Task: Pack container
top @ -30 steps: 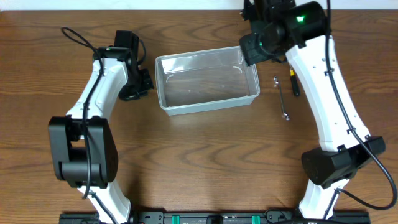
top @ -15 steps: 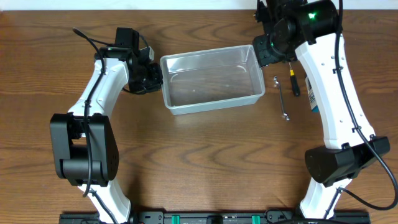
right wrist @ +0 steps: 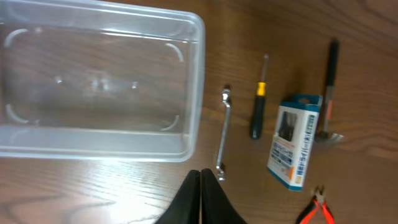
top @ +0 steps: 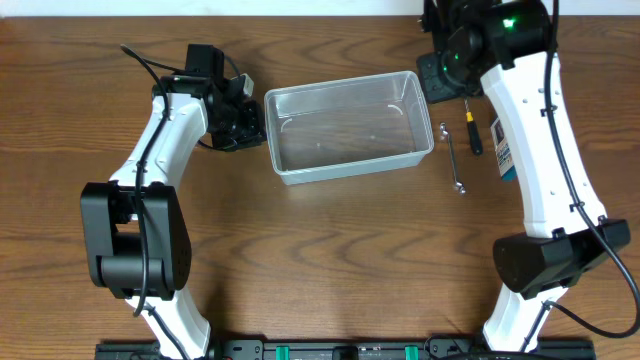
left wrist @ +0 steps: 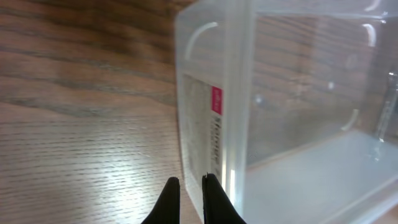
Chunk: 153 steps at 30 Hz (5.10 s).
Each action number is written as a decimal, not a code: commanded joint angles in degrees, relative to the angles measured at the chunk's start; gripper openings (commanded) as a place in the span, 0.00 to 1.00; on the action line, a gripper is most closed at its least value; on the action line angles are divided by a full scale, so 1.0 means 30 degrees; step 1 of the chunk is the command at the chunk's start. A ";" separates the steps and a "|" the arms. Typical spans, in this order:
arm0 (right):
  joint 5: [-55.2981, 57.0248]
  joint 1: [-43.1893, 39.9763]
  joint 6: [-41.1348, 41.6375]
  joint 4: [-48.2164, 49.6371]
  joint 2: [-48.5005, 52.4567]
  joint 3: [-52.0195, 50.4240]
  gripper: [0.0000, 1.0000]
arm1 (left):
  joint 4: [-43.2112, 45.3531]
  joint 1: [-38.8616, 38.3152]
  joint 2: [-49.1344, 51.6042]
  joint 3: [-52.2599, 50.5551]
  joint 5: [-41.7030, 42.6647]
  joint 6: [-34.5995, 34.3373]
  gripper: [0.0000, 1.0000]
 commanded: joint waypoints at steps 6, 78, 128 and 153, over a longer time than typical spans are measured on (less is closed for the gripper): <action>0.0670 -0.2055 0.1319 0.1129 -0.0124 -0.0721 0.01 | 0.0160 0.0641 -0.1013 0.0015 -0.1545 -0.0619 0.07; -0.1596 -0.0255 -0.0051 0.3439 -0.1428 -0.5005 0.93 | -0.3388 0.0721 -0.7395 0.0007 -0.2419 -0.1086 0.79; -0.0925 -0.8357 -0.2871 1.2087 -0.2361 -1.6393 0.59 | -0.3934 0.0721 -0.7395 0.0007 -0.2412 -0.1100 0.98; -0.1275 -0.9158 -0.3330 1.2910 0.0372 -1.6706 0.36 | -0.3927 0.0721 -0.7395 0.0007 -0.2412 -0.1100 0.98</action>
